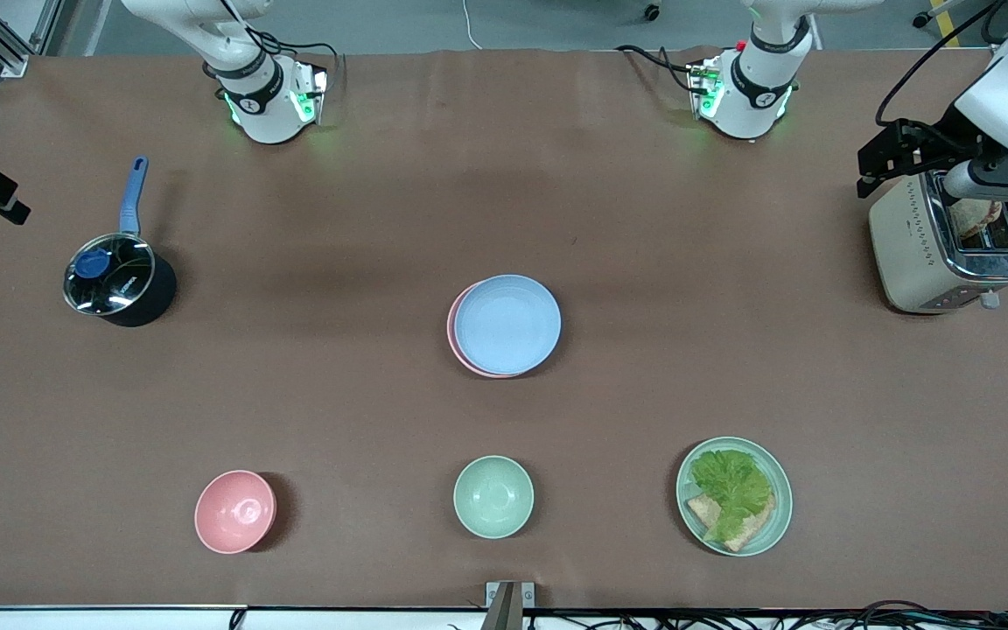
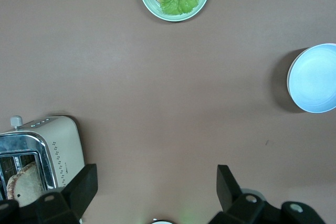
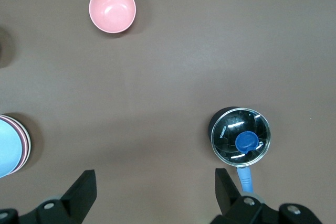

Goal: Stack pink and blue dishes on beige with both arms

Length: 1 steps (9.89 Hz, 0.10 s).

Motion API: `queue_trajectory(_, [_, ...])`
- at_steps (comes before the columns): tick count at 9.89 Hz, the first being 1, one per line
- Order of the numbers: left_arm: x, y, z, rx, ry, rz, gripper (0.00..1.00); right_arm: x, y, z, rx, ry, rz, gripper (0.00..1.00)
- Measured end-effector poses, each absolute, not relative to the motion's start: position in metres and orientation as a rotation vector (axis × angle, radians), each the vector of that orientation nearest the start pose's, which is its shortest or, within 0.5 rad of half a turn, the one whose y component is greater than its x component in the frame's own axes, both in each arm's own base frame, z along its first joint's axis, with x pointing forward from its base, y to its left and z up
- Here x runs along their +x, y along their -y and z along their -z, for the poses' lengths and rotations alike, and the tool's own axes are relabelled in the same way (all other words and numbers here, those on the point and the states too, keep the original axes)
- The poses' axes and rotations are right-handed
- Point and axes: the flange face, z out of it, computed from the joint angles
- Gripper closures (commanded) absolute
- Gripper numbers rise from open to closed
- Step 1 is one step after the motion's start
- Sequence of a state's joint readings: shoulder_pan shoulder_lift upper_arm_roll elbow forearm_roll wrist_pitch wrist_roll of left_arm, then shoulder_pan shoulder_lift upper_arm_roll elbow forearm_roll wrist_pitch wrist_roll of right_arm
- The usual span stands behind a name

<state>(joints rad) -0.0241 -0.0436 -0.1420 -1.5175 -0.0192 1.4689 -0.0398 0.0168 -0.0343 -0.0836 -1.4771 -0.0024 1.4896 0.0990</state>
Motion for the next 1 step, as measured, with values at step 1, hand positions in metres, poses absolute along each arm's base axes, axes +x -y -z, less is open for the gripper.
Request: queue_trajectory(1, [0.5231,0.0916,-0.6630,-3.148,-0.201,-0.013,0.00,0.5336,0.0374,-0.6796,-3.130,-0.249,0.073,0.00])
